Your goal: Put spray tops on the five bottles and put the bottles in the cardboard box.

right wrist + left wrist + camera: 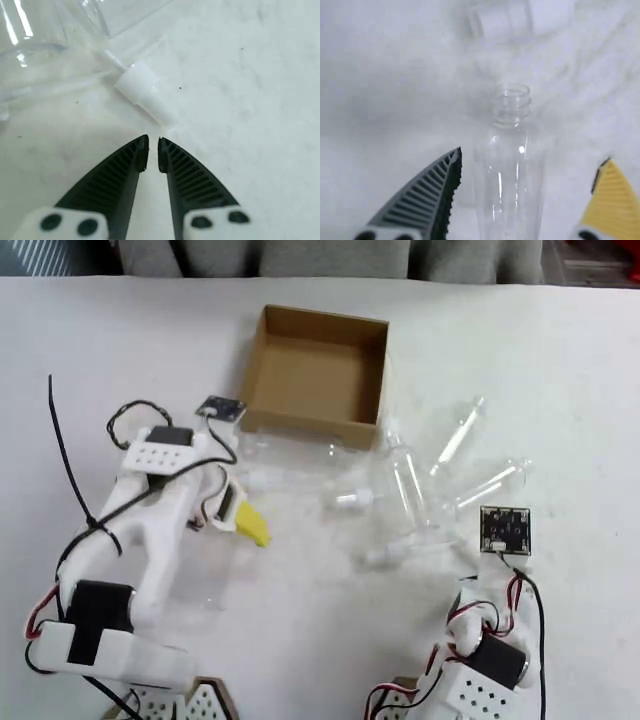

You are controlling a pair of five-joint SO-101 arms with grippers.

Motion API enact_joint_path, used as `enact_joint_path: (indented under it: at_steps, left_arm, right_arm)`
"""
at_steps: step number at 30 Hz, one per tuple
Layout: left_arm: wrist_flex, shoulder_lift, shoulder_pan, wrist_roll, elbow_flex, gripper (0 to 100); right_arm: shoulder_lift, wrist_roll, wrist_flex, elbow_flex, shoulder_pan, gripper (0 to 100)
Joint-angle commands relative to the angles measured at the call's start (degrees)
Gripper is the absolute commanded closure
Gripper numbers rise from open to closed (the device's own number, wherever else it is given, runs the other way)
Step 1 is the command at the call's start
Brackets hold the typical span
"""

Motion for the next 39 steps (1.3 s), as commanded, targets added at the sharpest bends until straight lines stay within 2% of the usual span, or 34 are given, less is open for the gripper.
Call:
enact_joint_path:
  at_steps: [1, 4, 10, 14, 19, 28, 39]
  left_arm:
    - [3.6, -3.5, 0.0, 1.8, -2.8, 60]
    - [2.6, -3.2, -0.3, 5.2, -2.8, 60]
    - [-0.1, -3.0, -0.2, 5.4, -1.5, 61]
    - [-4.6, -3.0, -0.3, 3.6, 0.6, 68]
    - [-5.0, -2.9, 0.1, 0.0, 0.7, 76]
    - [-5.2, -2.9, 1.2, 0.2, 3.1, 67]
    - [-8.4, -2.9, 1.9, 0.3, 4.0, 71]
  right_arm:
    - [-0.2, 0.6, -0.1, 0.4, 0.5, 98.1]
    - [-0.2, 0.6, -0.1, 0.4, 0.5, 98.1]
    - [-0.2, 0.6, -0.1, 0.4, 0.5, 98.1]
    - [-0.2, 0.6, -0.1, 0.4, 0.4, 98.1]
    - [-0.2, 0.6, -0.1, 0.4, 0.3, 98.1]
    - [-0.2, 0.6, -0.1, 0.4, 0.3, 98.1]
    - [-0.2, 0.6, -0.1, 0.4, 0.3, 98.1]
